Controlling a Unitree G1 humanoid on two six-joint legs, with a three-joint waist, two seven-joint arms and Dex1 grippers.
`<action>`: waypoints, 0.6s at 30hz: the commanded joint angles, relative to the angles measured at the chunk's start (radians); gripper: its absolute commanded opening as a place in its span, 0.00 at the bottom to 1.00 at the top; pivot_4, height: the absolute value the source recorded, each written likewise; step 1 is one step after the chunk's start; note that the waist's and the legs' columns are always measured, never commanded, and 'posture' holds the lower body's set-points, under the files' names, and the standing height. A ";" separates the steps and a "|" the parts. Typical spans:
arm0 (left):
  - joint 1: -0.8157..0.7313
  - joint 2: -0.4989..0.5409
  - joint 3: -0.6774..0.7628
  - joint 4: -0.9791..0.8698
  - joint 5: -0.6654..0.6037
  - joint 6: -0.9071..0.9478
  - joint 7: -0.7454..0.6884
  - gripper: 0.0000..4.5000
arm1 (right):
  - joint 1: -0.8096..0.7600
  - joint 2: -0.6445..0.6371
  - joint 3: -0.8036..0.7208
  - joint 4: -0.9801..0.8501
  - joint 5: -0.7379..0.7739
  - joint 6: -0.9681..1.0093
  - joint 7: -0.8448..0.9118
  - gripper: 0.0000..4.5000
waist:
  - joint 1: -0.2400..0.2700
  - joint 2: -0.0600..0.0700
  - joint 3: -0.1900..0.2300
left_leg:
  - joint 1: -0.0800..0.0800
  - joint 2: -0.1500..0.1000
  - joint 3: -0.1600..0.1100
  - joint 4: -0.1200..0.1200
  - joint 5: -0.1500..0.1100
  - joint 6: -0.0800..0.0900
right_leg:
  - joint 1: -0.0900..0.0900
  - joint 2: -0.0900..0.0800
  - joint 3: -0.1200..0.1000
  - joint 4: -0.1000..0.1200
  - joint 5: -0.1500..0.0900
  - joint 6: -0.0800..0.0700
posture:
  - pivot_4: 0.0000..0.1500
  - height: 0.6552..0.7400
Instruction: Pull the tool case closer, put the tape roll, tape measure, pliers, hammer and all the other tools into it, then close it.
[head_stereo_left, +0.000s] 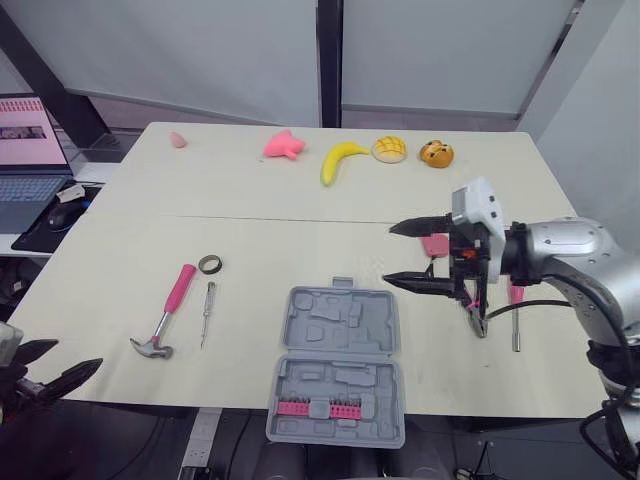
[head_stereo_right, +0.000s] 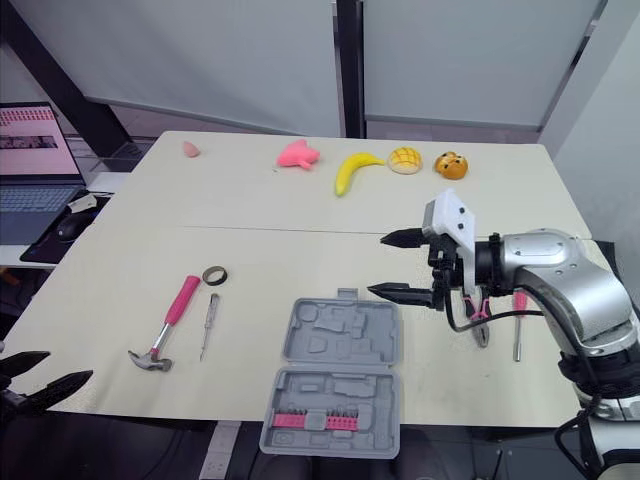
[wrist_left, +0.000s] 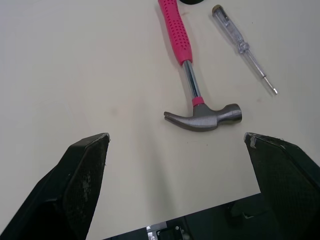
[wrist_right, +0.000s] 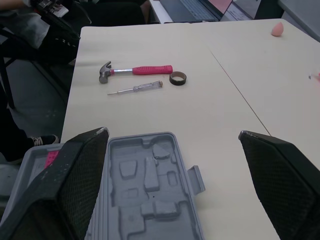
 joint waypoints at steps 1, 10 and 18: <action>-0.006 0.004 0.019 -0.061 -0.026 0.054 0.012 1.00 | -0.020 0.020 0.000 -0.022 -0.001 -0.021 -0.015 0.99 | -0.001 0.000 0.000 | 0.000 0.000 0.000 0.000 0.000 0.000 | 0.000 0.000 0.000 0.000 0.000 0.000 | 1.00 0.96; -0.136 0.020 -0.079 -0.082 -0.039 0.104 0.013 0.96 | 0.018 0.036 0.021 -0.052 -0.021 -0.032 -0.036 1.00 | 0.000 0.000 0.000 | 0.000 0.000 0.000 0.000 0.000 0.000 | 0.000 0.000 0.000 0.000 0.000 0.000 | 1.00 0.96; -0.331 0.029 -0.218 -0.014 0.004 0.058 0.025 0.81 | 0.030 0.049 0.034 -0.069 -0.036 -0.033 -0.065 1.00 | 0.000 0.000 0.000 | 0.000 0.000 0.000 0.000 0.000 0.000 | -0.001 0.000 0.000 0.000 0.000 0.000 | 1.00 0.96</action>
